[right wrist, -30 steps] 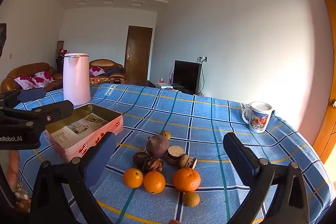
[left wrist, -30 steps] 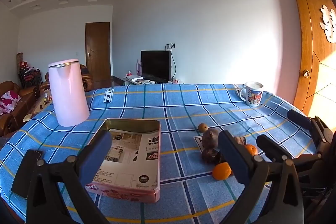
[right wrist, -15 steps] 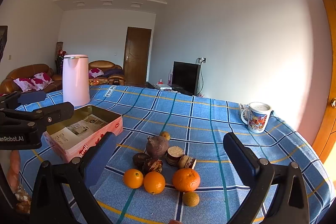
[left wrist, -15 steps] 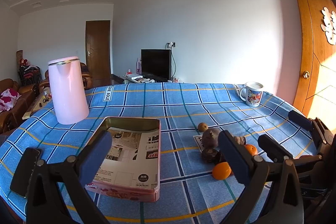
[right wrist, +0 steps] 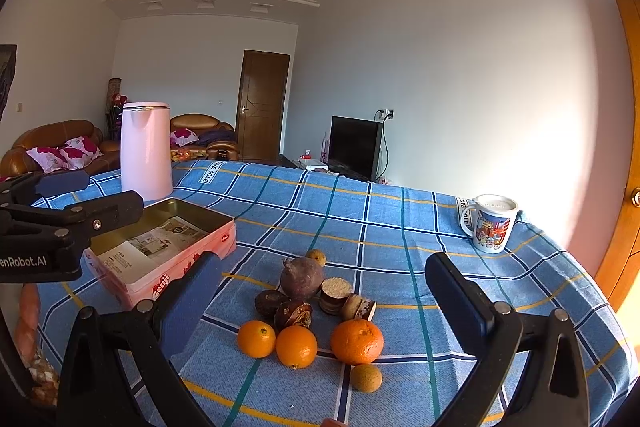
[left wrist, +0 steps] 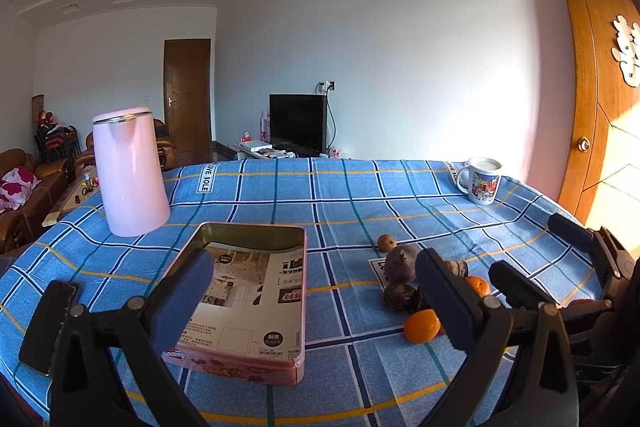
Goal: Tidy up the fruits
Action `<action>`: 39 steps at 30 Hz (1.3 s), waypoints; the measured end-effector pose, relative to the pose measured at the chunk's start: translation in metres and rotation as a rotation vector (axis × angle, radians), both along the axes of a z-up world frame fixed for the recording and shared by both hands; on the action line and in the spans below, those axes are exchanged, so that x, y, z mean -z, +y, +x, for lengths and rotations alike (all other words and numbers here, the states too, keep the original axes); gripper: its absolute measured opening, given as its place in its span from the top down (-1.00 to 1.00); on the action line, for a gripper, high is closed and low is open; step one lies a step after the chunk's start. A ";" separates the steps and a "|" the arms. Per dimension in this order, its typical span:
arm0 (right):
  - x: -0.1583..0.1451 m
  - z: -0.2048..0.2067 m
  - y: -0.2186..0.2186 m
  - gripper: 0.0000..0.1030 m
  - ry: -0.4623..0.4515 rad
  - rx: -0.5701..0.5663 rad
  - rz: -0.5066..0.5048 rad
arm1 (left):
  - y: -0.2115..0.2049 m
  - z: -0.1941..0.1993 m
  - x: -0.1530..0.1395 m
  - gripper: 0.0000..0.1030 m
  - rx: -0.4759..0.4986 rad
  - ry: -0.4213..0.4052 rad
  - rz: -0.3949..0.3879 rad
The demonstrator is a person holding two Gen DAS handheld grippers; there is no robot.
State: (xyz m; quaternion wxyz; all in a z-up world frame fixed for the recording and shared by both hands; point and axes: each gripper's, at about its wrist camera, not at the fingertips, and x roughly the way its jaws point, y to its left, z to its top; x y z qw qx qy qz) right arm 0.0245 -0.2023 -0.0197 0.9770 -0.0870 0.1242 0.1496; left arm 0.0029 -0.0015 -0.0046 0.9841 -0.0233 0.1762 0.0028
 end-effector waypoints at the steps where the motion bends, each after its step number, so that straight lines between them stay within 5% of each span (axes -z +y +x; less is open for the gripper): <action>1: 0.000 0.000 0.001 -0.98 0.002 -0.001 -0.001 | 0.000 0.000 0.000 -1.00 -0.001 0.000 -0.001; 39: 0.010 0.003 -0.004 -0.98 0.046 -0.006 0.006 | -0.005 0.002 0.009 -1.00 0.006 0.025 0.003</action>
